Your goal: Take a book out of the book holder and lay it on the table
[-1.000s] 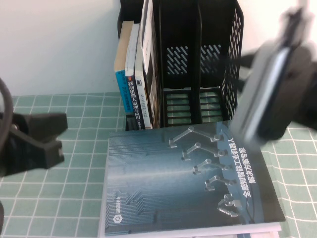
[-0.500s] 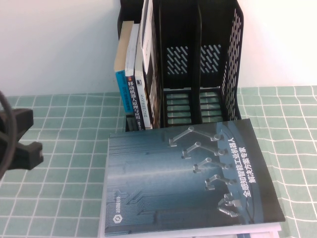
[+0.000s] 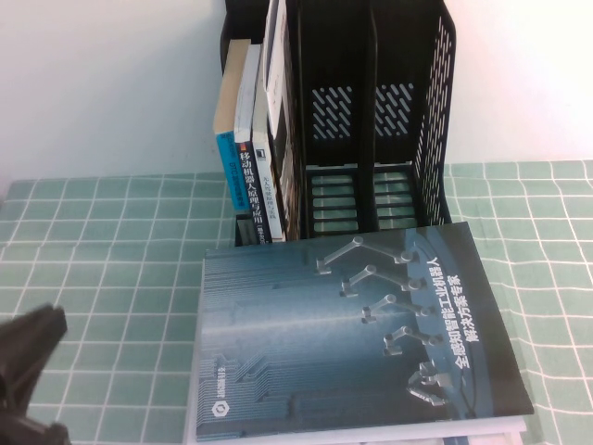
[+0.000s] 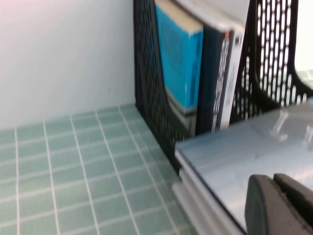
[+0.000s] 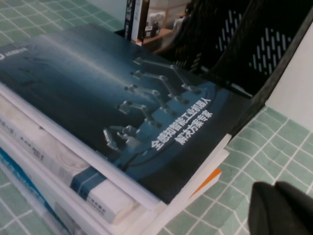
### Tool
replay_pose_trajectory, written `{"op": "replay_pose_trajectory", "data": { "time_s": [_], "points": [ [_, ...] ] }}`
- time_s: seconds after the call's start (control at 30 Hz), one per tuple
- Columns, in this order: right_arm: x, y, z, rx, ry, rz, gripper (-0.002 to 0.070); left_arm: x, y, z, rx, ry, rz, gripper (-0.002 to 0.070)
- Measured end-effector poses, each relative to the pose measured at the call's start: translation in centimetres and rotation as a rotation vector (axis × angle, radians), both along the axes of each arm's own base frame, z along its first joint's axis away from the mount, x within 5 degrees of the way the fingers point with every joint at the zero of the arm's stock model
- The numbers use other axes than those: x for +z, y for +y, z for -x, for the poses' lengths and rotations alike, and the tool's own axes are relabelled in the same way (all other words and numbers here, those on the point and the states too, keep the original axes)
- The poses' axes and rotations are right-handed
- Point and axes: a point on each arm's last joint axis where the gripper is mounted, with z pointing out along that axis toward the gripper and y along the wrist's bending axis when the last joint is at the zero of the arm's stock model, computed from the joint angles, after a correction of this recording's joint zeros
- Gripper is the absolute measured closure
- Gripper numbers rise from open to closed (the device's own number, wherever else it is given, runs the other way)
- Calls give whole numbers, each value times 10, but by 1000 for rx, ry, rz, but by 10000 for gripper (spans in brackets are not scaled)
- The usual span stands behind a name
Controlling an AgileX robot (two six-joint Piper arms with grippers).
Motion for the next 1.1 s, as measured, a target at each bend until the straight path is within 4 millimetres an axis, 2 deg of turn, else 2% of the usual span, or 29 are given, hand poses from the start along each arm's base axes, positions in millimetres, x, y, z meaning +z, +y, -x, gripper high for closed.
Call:
{"op": "replay_pose_trajectory", "data": {
  "time_s": [0.1, 0.23, 0.83, 1.1],
  "points": [
    [-15, 1, 1, 17, -19, -16, 673, -18, 3, 5, 0, 21, -4, 678],
    [-21, 1, 1, 19, -17, -10, 673, -32, 3, 7, 1, 50, -15, 678],
    [-22, 1, 1, 18, -16, -10, 673, -38, 6, 8, 18, 101, -41, 678],
    [-22, 1, 1, 18, -16, -10, 673, -52, 14, 16, 78, 105, 27, 677]
  ]
}}
